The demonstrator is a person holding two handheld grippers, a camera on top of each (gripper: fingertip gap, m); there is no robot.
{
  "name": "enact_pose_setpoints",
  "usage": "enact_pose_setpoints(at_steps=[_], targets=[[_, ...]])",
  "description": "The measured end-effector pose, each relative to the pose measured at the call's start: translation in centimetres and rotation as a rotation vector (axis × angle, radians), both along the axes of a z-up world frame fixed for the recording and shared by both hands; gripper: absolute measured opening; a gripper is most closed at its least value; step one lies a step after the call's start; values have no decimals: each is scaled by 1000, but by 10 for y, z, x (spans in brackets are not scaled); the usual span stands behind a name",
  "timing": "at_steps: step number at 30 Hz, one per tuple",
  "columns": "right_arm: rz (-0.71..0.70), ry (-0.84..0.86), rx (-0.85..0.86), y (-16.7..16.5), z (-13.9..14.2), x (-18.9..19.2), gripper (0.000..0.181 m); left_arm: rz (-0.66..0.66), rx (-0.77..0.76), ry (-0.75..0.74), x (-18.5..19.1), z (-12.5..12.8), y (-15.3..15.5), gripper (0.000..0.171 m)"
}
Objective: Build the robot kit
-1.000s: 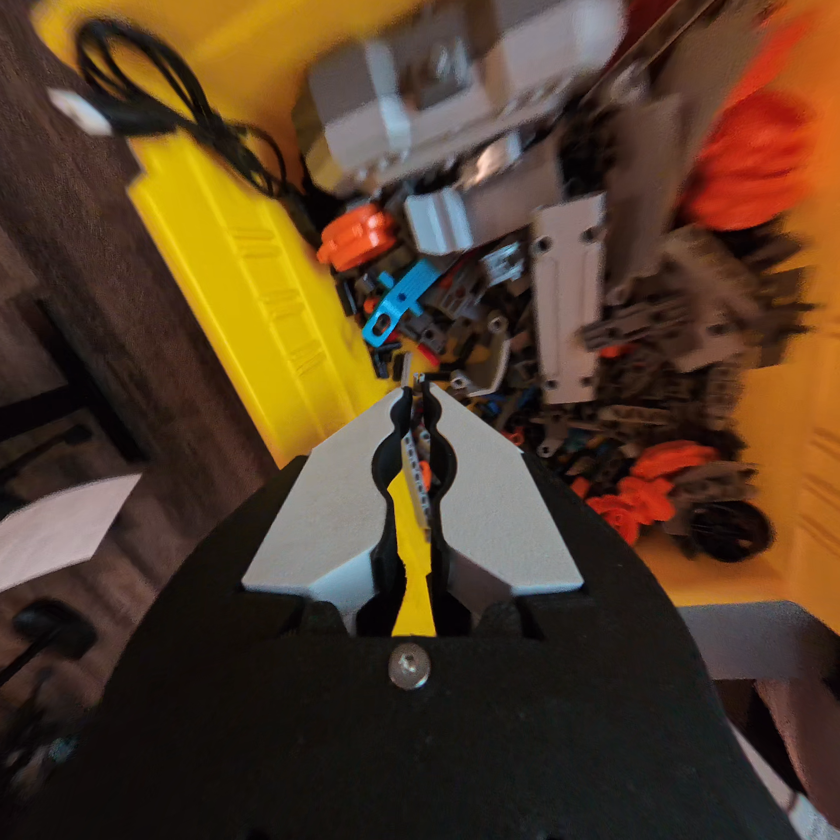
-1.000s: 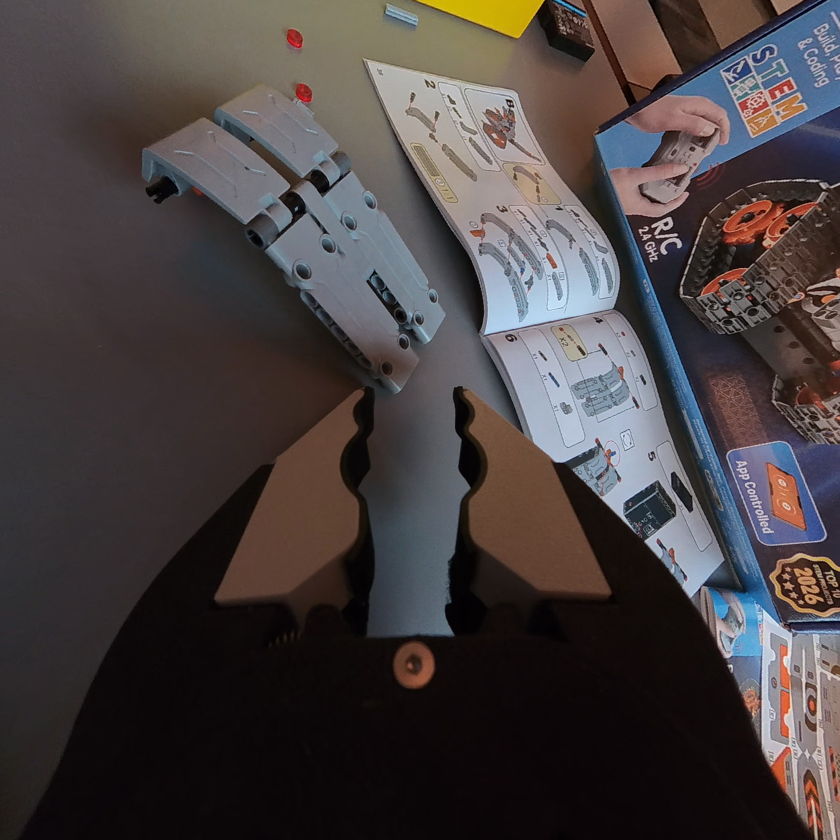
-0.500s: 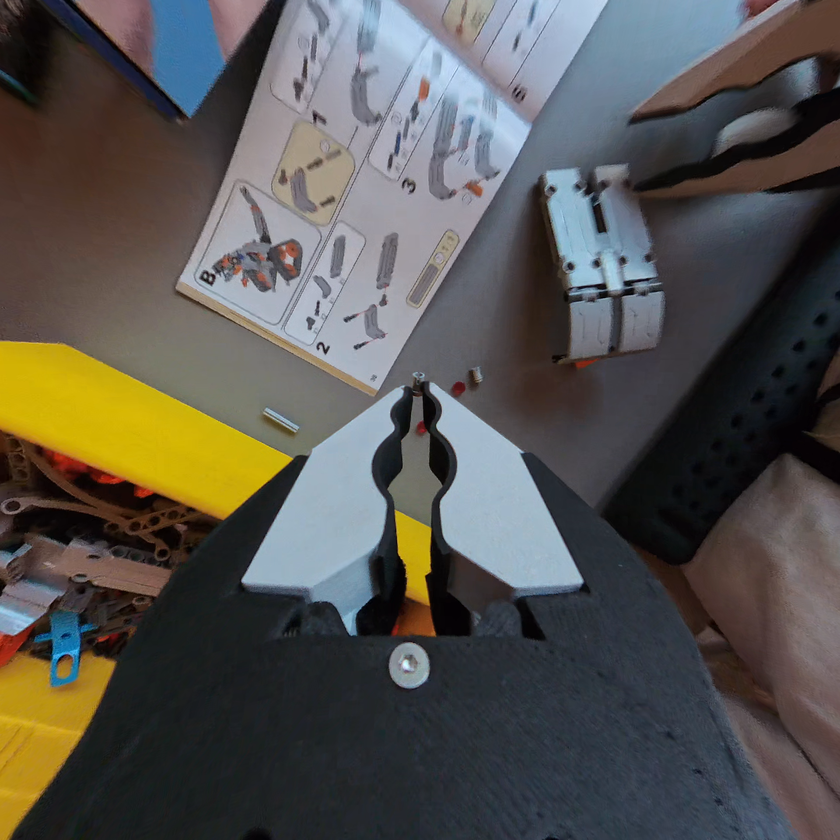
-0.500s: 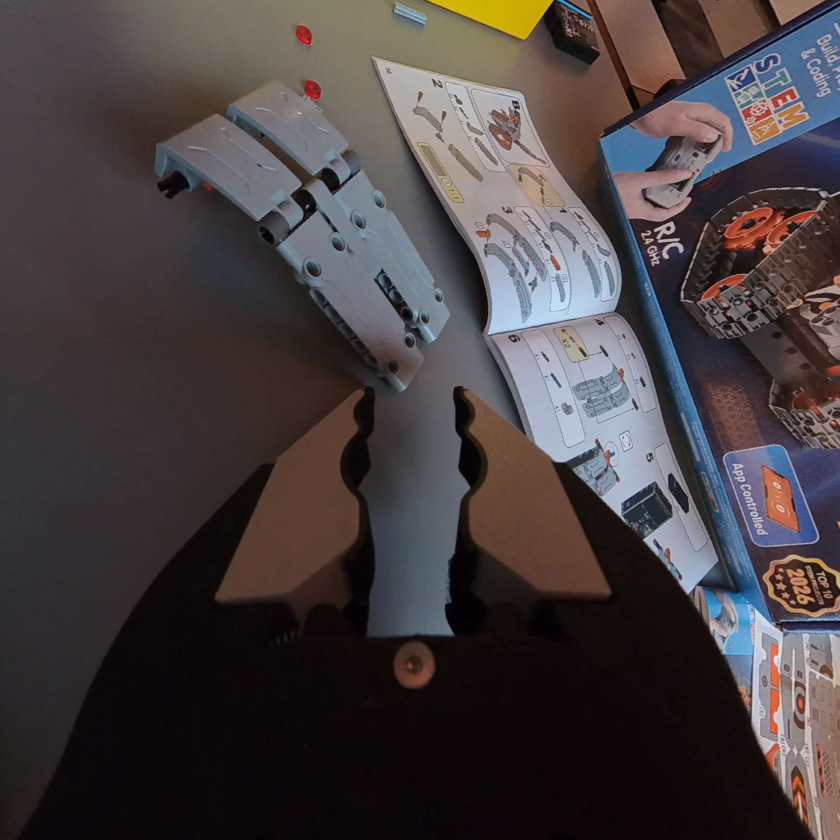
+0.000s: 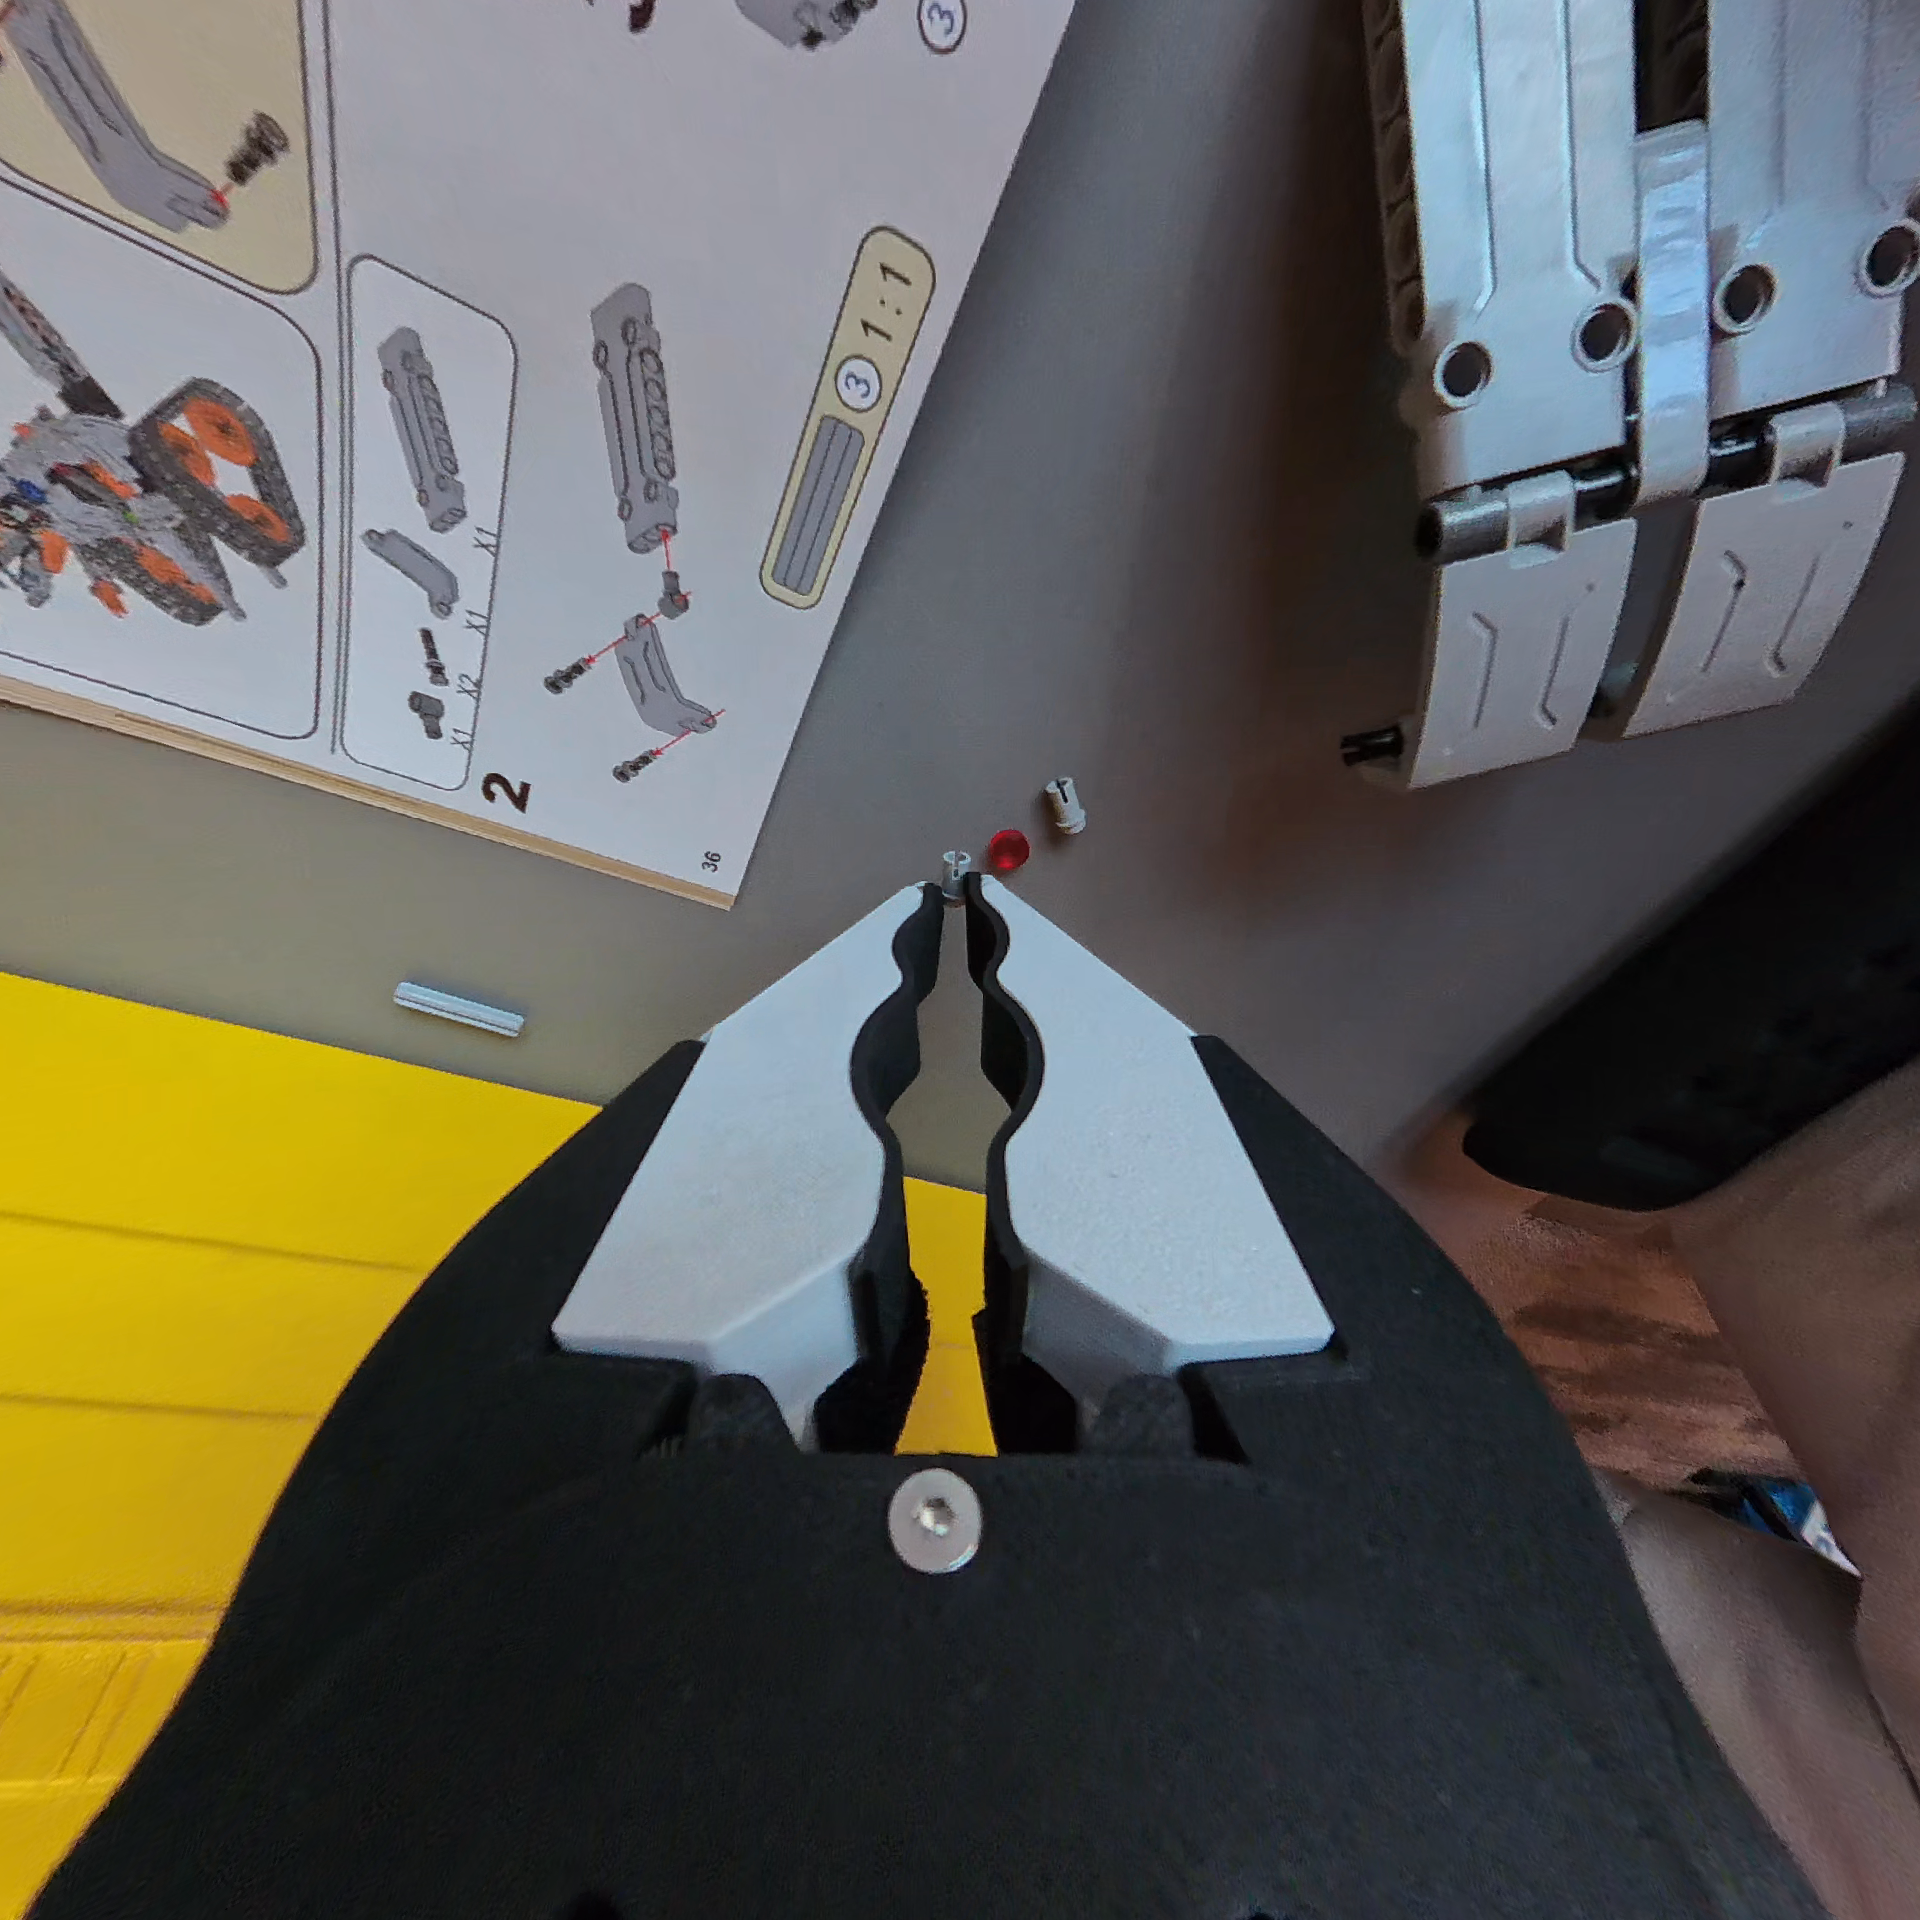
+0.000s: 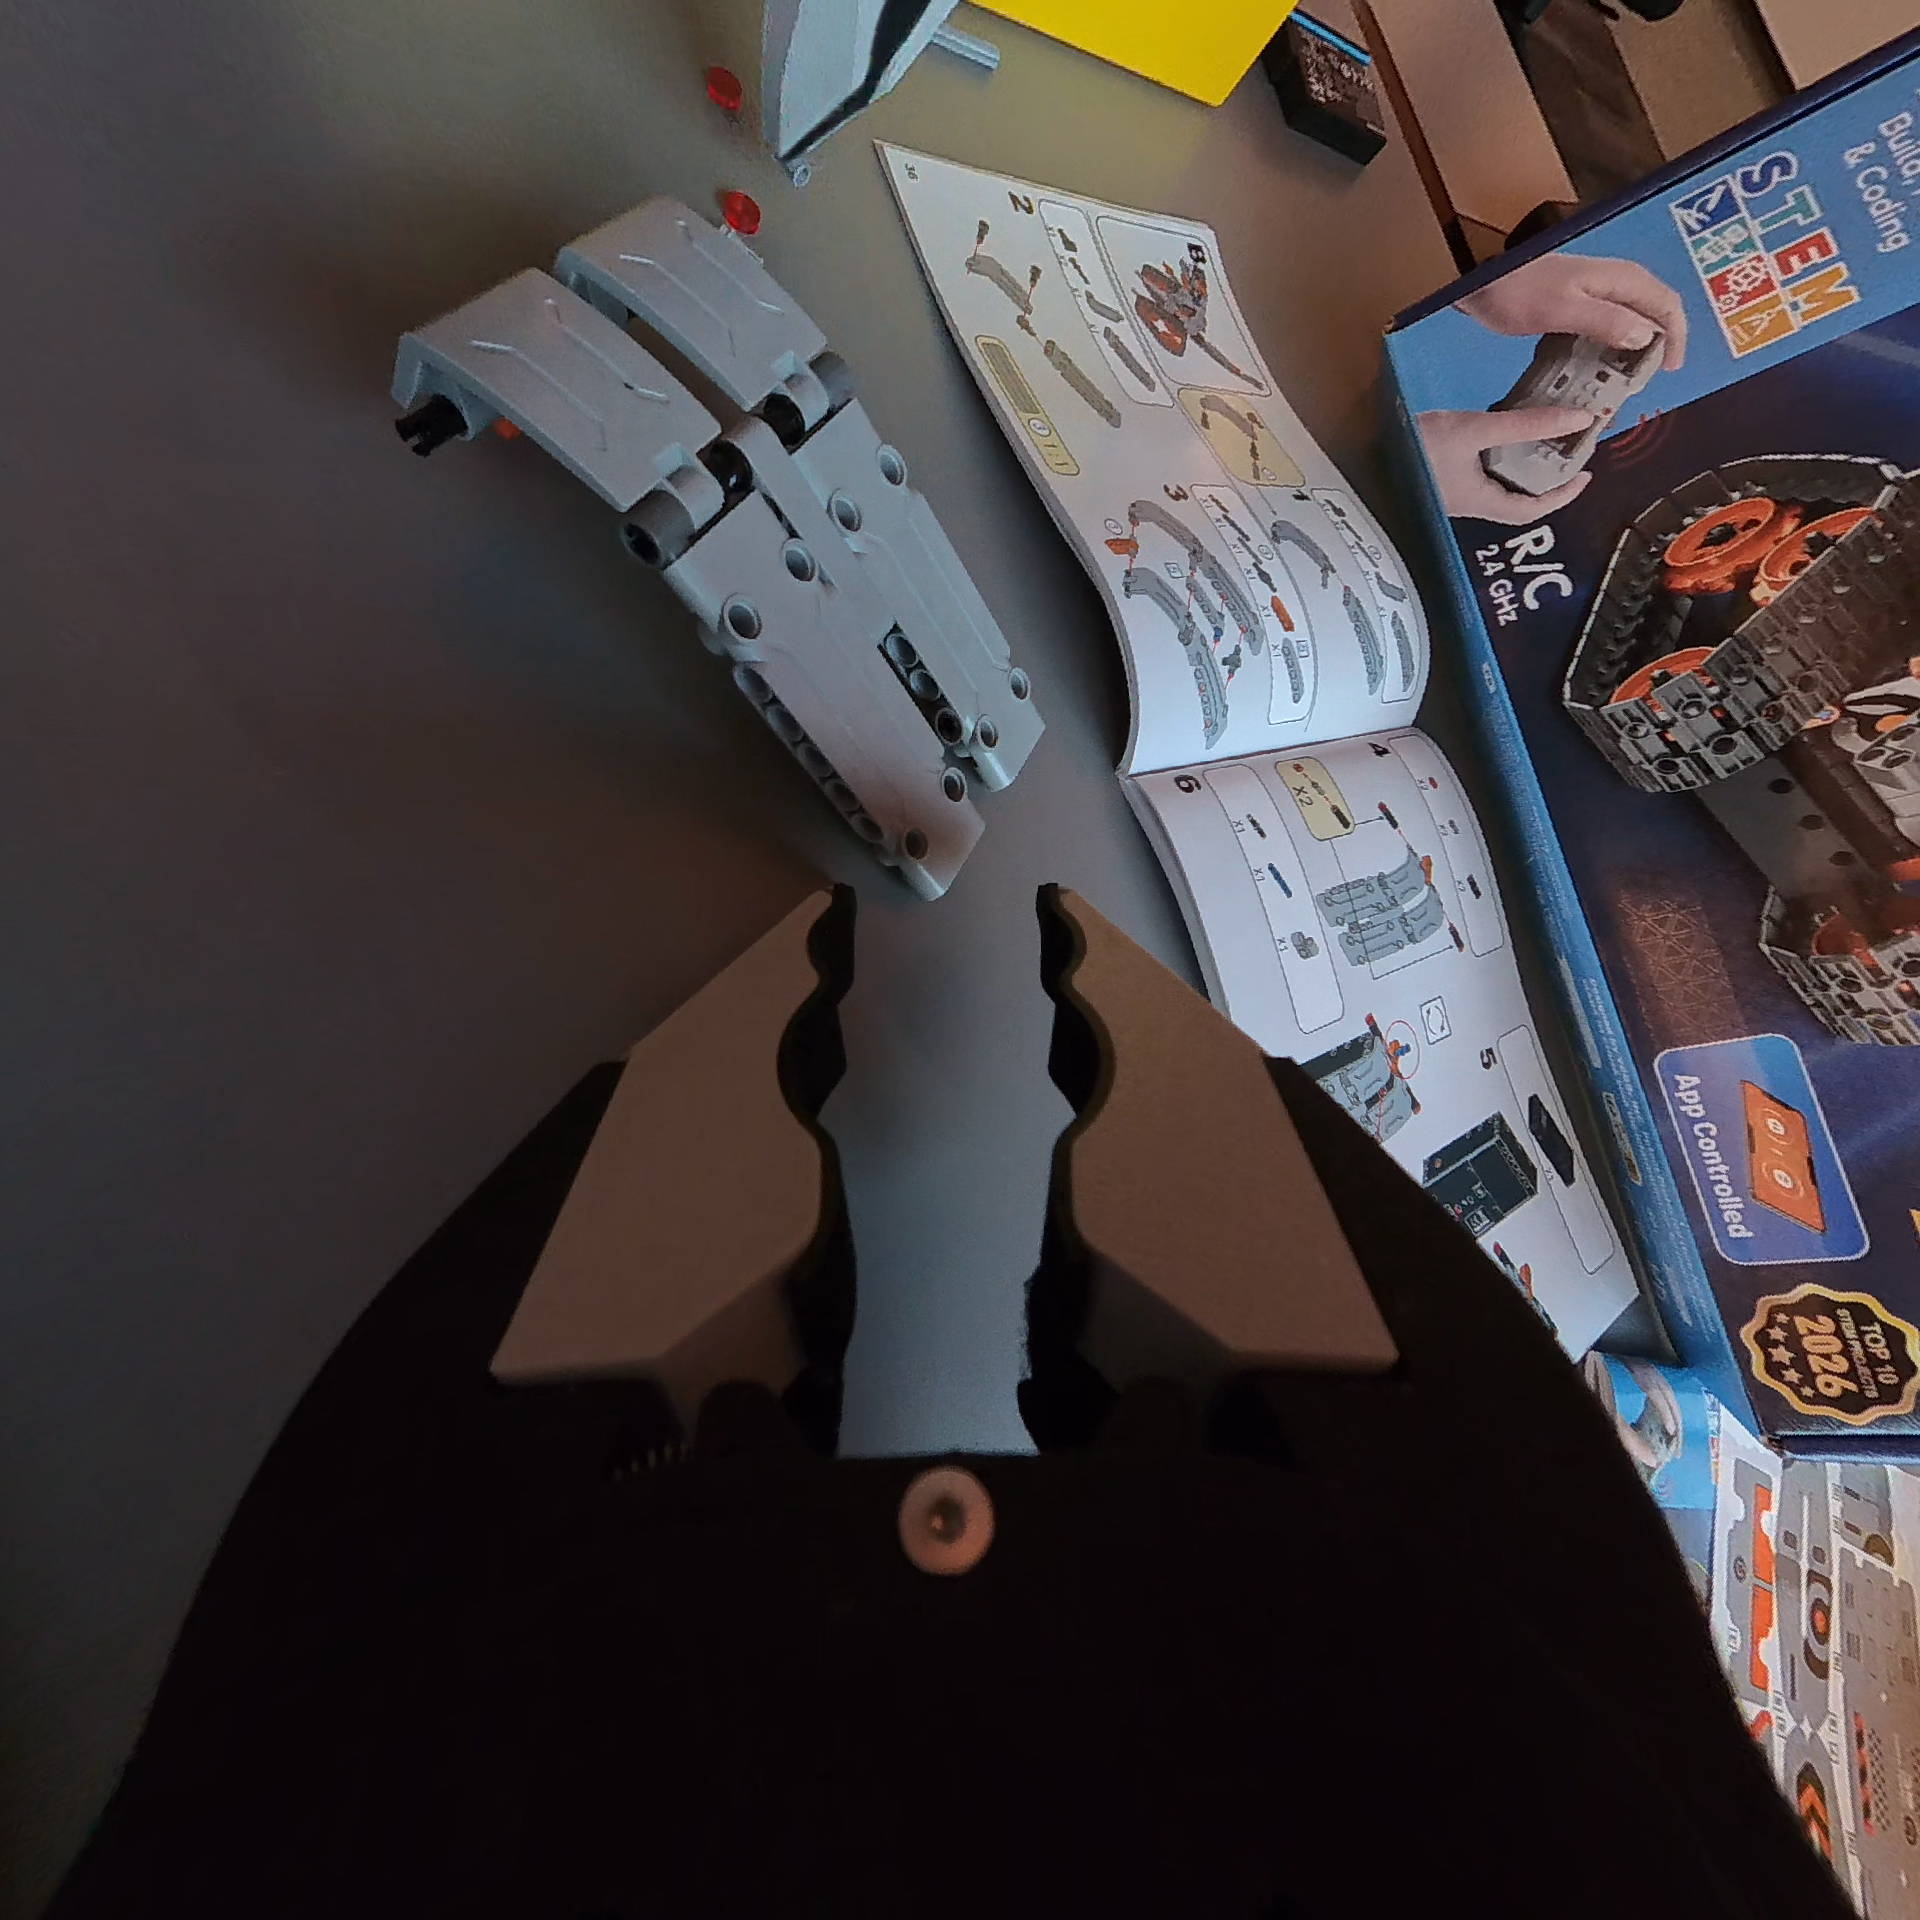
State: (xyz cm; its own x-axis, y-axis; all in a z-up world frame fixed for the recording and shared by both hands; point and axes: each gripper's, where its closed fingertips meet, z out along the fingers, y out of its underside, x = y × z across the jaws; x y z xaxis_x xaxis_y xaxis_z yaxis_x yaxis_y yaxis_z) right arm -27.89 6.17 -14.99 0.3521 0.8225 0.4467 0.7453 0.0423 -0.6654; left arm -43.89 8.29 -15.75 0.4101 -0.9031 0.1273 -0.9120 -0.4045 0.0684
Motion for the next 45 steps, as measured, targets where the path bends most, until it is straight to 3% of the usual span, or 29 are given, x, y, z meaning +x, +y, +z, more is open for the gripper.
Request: enact_pose_setpoints(at_steps=[21,26,32,38,41,45], targets=[[1,-12,7,-1,0,2,35,11,-56,47,-7,-8,-7,4],[3,-11,5,-1,0,1,35,22,-68,20,-4,-3,-9,20],[5,-14,6,-2,0,1,35,83,0,-166,8,33,3,23],[4,-14,7,-1,0,1,35,162,169,-404,6,90,32,19],[3,-14,8,-1,0,1,35,271,307,-424,-29,117,52,16],[9,-9,8,-2,0,0,35,556,475,-267,-122,128,78,5]])
